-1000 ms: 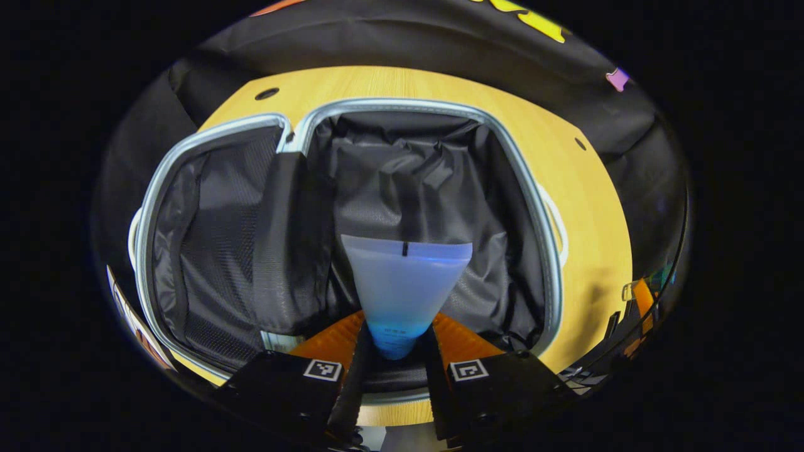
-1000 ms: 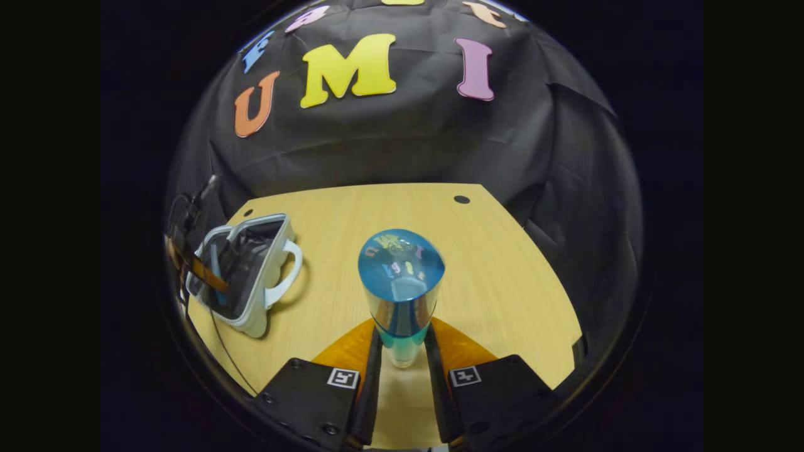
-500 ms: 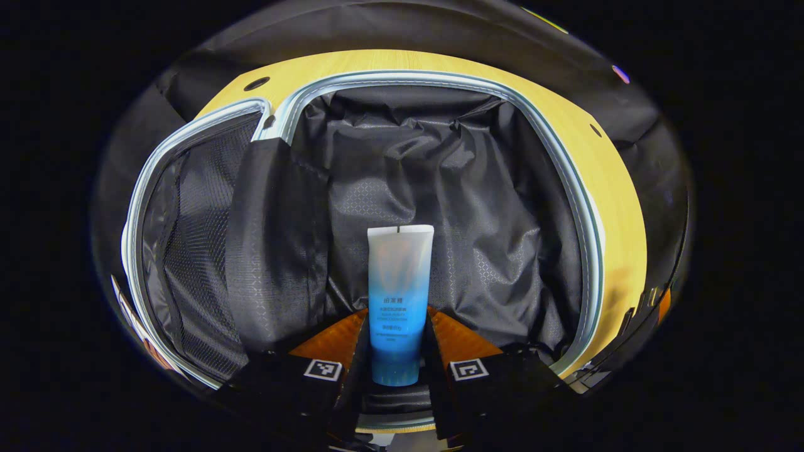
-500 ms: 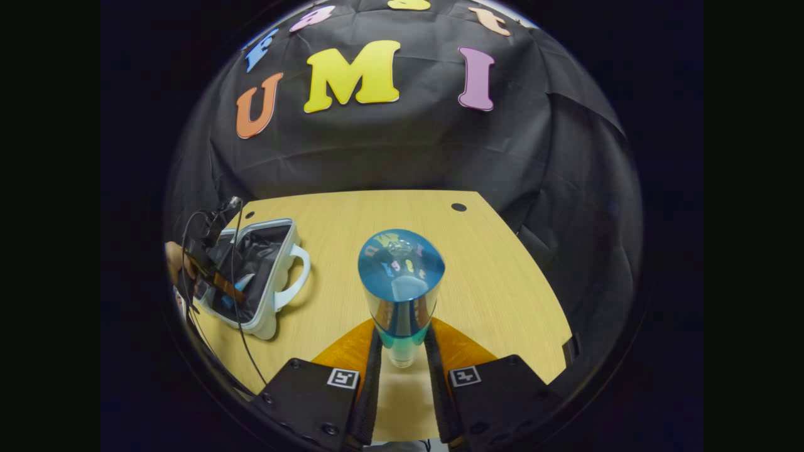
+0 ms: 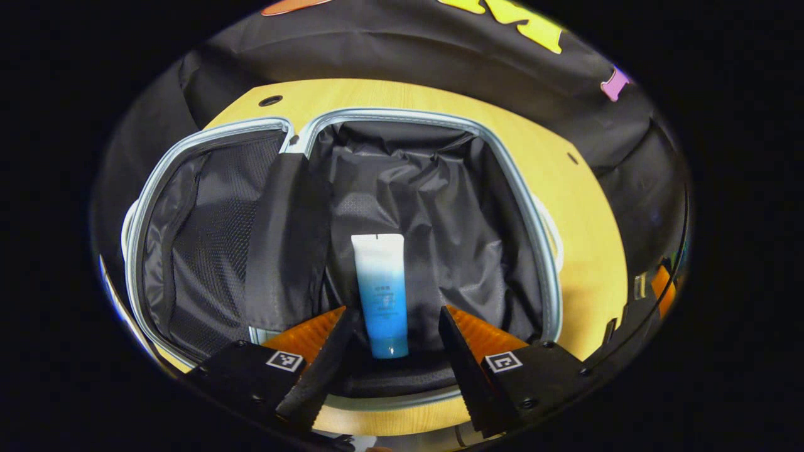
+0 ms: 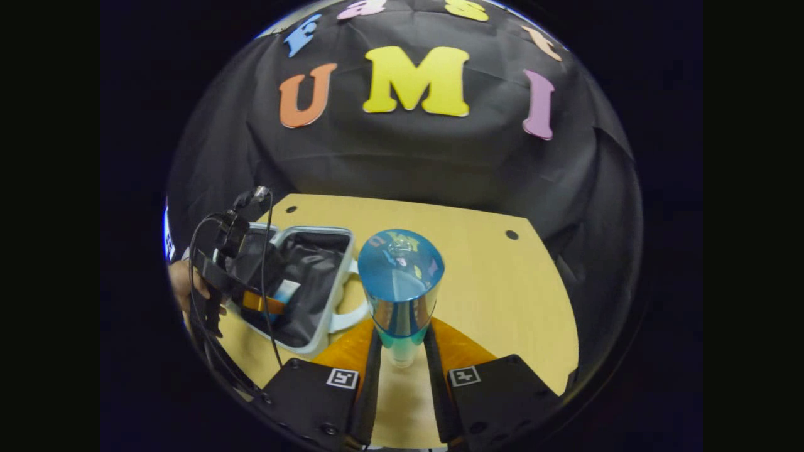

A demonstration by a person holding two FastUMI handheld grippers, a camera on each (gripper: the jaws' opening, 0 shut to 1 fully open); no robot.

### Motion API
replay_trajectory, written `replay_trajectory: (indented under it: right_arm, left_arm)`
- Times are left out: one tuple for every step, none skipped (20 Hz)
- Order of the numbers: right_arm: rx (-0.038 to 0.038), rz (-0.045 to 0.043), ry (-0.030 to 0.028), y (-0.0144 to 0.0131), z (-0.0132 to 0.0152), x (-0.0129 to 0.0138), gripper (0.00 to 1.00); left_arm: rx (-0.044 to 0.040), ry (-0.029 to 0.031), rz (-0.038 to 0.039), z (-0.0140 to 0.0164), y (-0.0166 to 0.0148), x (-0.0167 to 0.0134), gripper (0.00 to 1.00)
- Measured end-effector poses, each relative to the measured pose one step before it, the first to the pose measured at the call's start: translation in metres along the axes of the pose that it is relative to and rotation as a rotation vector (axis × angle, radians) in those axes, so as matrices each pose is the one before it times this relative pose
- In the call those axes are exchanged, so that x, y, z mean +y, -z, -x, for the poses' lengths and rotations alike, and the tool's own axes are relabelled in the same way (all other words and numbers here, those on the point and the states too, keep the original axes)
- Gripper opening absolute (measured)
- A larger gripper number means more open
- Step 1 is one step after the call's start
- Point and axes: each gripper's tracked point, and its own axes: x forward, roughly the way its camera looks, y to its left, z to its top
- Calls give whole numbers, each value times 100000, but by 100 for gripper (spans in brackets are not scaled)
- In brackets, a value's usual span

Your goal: First open the suitcase, pack the skin care products into it, and then close the suitcase.

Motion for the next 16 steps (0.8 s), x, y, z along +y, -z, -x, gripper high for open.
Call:
replay_trajectory:
  right_arm:
    - [1178, 483, -2630, -201, -608, 1461, 36]
    - [1921, 1257, -2645, -75, -702, 1478, 35]
    - [2021, 1566, -2198, 38, -700, 1439, 35]
    - [2336, 1796, -1702, 57, -786, 1306, 34]
    - [2579, 1566, -1630, 168, -763, 1216, 34]
    - [2481, 1025, -1862, 97, -855, 1301, 35]
    - [2163, 454, -2184, 119, -804, 1349, 35]
    - [2787, 316, -2271, 200, -889, 1304, 35]
    - [2812, -117, -1410, 296, -936, 908, 35]
    - [4298, -190, -1234, 453, -1228, 852, 35]
    - [4711, -1149, -777, 614, -1186, 614, 35]
    - [5090, -1942, -336, 554, -1112, 461, 35]
    - [5191, -2365, 257, 695, -887, 372, 35]
    - [4046, -2536, 101, 277, -774, 247, 35]
    - [4039, -2273, -124, 321, -591, 284, 35]
    - [3634, -2065, 416, 179, -618, 199, 36]
  left_arm:
    - [-4208, 2839, 181, 602, -143, -30, 100]
    - [-2539, 2490, 427, 527, 259, 88, 92]
    - [-2220, 3007, 1271, 670, 549, 75, 91]
    - [-3325, 3573, 1255, 858, 171, -214, 92]
    - [-3787, 3896, 382, 1115, 155, -258, 90]
    - [-5180, 4220, -312, 1142, -147, -205, 89]
    - [-2380, 3610, -635, 869, 238, -175, 89]
    - [-4368, 3105, -918, 1063, 251, 207, 92]
    - [-2263, 2999, 364, 834, 293, 103, 81]
    - [-2486, 1287, 1234, 1068, 239, 439, 92]
    - [-2757, 847, 1682, 889, -154, 262, 92]
    - [-1301, -1084, 2241, 809, 29, 724, 92]
    - [-1803, -1349, 2077, 745, -8, 783, 91]
    - [-1893, -1828, 1856, 677, -4, 793, 92]
    - [-1207, -1646, 1707, 678, 14, 874, 92]
    - [-1132, -1860, 1279, 588, 169, 937, 92]
